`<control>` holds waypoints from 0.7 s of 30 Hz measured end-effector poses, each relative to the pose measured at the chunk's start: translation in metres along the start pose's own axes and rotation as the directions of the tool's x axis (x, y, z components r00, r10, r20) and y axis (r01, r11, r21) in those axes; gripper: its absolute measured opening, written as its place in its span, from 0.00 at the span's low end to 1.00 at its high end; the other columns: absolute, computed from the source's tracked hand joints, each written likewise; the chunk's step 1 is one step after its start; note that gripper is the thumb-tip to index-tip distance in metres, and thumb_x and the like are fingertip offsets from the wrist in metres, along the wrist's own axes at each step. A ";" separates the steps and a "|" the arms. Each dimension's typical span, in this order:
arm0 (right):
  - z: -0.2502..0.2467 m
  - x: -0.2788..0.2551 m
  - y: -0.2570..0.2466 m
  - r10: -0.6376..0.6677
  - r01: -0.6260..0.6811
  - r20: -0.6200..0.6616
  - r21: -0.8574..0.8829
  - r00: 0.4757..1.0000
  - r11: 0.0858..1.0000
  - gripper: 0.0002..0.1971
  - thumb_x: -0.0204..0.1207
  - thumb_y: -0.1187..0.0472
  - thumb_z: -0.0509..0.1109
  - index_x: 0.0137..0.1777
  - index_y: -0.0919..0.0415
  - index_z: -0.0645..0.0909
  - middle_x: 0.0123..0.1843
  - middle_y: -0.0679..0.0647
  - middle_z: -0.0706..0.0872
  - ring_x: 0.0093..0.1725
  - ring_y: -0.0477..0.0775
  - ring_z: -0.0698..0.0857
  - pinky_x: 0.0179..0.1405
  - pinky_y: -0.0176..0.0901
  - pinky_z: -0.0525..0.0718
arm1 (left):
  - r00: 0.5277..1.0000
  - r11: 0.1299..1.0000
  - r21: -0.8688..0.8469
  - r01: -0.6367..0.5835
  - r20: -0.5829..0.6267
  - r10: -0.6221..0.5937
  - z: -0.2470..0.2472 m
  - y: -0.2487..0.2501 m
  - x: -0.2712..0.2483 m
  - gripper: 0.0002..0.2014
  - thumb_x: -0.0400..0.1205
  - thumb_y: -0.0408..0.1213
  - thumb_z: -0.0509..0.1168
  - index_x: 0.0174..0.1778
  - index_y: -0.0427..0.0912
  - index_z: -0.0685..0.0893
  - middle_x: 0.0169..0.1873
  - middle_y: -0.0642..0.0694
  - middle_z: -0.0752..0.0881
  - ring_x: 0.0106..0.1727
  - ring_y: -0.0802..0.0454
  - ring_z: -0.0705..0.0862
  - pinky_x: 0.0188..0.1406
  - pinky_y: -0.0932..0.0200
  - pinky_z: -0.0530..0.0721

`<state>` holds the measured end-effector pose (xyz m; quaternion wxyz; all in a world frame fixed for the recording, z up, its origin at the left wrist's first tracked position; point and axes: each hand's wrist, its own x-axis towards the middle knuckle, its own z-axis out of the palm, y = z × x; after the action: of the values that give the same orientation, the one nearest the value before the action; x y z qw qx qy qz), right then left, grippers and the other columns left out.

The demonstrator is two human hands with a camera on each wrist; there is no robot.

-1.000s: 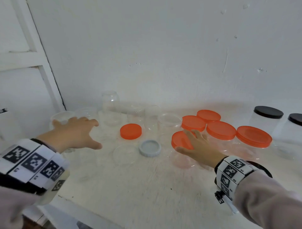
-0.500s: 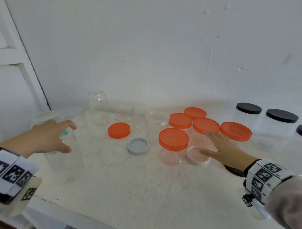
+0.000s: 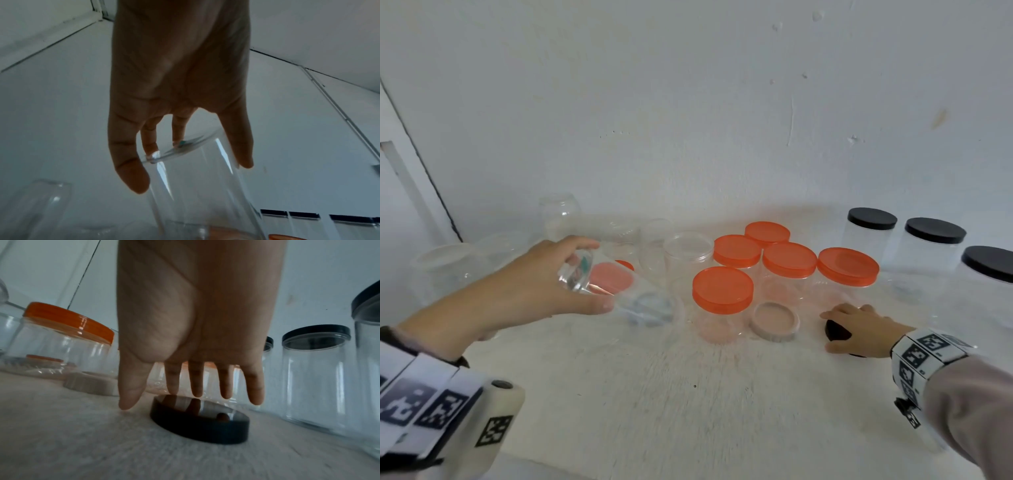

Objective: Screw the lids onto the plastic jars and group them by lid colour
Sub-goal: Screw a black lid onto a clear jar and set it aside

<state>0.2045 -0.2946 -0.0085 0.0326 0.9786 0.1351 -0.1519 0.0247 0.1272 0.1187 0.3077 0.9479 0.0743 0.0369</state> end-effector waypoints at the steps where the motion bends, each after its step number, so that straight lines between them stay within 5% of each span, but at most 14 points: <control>1: 0.000 -0.001 0.002 0.011 -0.011 0.008 0.003 1.000 1.000 0.34 0.79 0.40 0.64 0.82 0.40 0.56 0.81 0.44 0.60 0.76 0.57 0.62 0.73 0.57 0.69 | 1.000 0.999 -0.049 0.005 0.022 -0.004 0.006 0.003 0.000 0.48 0.43 0.73 0.77 0.62 0.76 0.71 0.59 0.62 0.72 0.53 0.60 0.79 0.40 0.59 0.82; 5: -0.003 -0.004 0.006 0.033 -0.036 0.048 0.073 0.998 0.997 0.35 0.77 0.42 0.68 0.82 0.40 0.57 0.79 0.45 0.61 0.73 0.60 0.65 0.72 0.56 0.71 | 0.993 0.965 -0.257 0.053 0.118 -0.023 0.029 0.018 0.003 0.39 0.53 0.56 0.81 0.61 0.60 0.76 0.58 0.50 0.78 0.45 0.52 0.82 0.40 0.52 0.88; 9: -0.007 -0.010 0.010 0.046 -0.054 0.077 0.111 0.996 0.992 0.36 0.73 0.50 0.74 0.79 0.40 0.62 0.73 0.49 0.63 0.70 0.59 0.70 0.69 0.51 0.76 | 0.979 0.910 -0.394 0.131 0.198 -0.056 0.050 0.030 0.004 0.40 0.54 0.50 0.83 0.63 0.51 0.77 0.63 0.47 0.77 0.59 0.49 0.82 0.45 0.47 0.91; 13: -0.007 -0.019 0.011 0.030 -0.038 0.084 0.091 0.996 0.995 0.33 0.72 0.54 0.73 0.75 0.36 0.64 0.68 0.51 0.66 0.67 0.56 0.69 0.66 0.52 0.78 | 0.973 0.888 -0.432 0.156 0.221 -0.063 0.068 0.035 0.009 0.51 0.41 0.64 0.84 0.58 0.46 0.78 0.55 0.35 0.78 0.59 0.42 0.83 0.48 0.50 0.89; 15: -0.010 -0.024 0.012 0.003 -0.012 0.063 0.137 0.998 0.990 0.32 0.72 0.54 0.72 0.74 0.36 0.64 0.65 0.50 0.67 0.65 0.56 0.69 0.65 0.52 0.78 | 0.974 0.889 -0.433 0.146 0.222 -0.051 0.077 0.036 0.013 0.55 0.36 0.70 0.80 0.56 0.42 0.79 0.47 0.42 0.80 0.51 0.47 0.83 0.58 0.48 0.86; 17: -0.015 -0.029 0.014 -0.032 0.025 0.026 0.236 0.999 0.971 0.31 0.72 0.55 0.73 0.72 0.36 0.65 0.63 0.50 0.68 0.63 0.56 0.71 0.62 0.50 0.79 | 0.966 0.872 -0.460 0.169 0.253 -0.054 0.087 0.037 0.017 0.57 0.37 0.69 0.81 0.59 0.38 0.79 0.46 0.43 0.81 0.48 0.51 0.83 0.62 0.46 0.84; 21: -0.031 -0.039 0.016 -0.099 0.136 -0.102 0.479 0.990 0.867 0.30 0.69 0.56 0.78 0.66 0.33 0.68 0.63 0.47 0.71 0.60 0.51 0.77 0.54 0.42 0.82 | 0.927 0.828 -0.499 0.256 0.371 -0.062 0.107 0.040 0.022 0.52 0.45 0.58 0.84 0.61 0.34 0.76 0.46 0.42 0.81 0.48 0.49 0.84 0.52 0.55 0.88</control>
<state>0.1826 -0.3164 0.0335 -0.2277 0.9504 0.1530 -0.1464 0.0638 0.0370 0.0564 0.5715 0.8050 0.0867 -0.1334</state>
